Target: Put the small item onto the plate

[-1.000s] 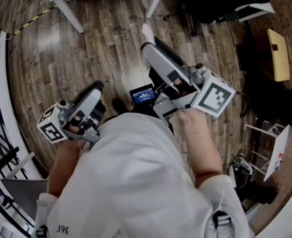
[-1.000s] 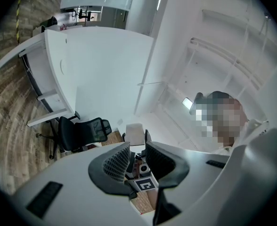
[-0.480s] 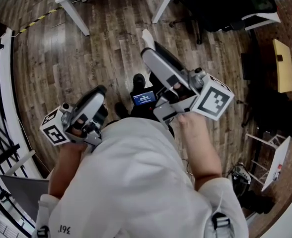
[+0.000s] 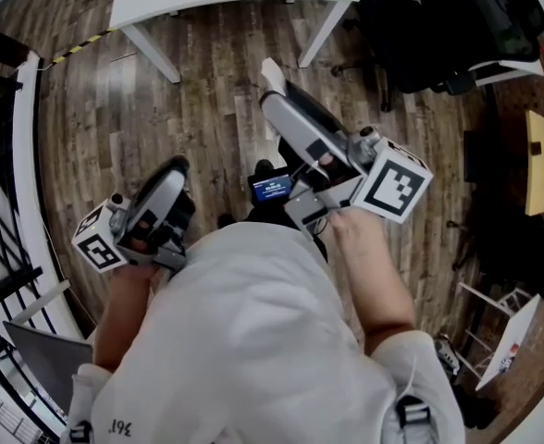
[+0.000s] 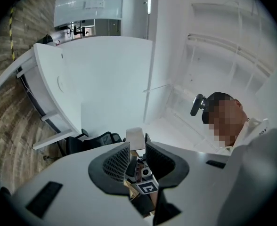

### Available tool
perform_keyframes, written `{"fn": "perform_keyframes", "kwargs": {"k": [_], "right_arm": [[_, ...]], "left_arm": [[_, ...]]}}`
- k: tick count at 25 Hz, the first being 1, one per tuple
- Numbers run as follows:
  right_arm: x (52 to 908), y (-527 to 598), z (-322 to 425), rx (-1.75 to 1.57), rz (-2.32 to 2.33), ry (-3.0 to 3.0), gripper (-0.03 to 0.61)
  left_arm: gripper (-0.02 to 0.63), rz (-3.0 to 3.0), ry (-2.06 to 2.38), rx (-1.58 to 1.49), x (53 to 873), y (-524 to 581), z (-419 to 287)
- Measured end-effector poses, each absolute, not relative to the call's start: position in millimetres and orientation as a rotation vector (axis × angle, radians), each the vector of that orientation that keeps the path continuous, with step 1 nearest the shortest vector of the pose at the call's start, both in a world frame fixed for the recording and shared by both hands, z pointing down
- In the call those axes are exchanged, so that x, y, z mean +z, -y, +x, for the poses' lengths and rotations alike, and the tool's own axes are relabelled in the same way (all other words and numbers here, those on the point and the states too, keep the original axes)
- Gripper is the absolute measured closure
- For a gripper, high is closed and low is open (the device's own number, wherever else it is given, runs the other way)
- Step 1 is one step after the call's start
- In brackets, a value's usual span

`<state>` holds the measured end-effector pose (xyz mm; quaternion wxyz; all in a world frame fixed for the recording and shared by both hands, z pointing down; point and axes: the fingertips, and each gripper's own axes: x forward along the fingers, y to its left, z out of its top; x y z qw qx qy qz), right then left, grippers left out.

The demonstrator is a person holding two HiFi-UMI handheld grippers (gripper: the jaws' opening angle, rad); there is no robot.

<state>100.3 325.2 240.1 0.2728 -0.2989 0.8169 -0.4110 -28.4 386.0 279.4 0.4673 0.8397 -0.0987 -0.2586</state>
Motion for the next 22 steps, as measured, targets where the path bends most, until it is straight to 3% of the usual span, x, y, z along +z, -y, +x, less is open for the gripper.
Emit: {"fn": "perform_keyframes", "kwargs": {"k": [11, 22], "right_arm": [[252.4, -225.9, 165.0, -1.117, -0.855, -2.253, 0.261], [274.7, -181.4, 180.2, -1.165, -0.841, -2.275, 0.261]], "left_arm": [[0.509, 2.195, 0.340, -0.639, 247.6, -258.1, 32.2], [0.509, 2.197, 0.375, -0.647, 249.8, -222.3, 53.2]]}}
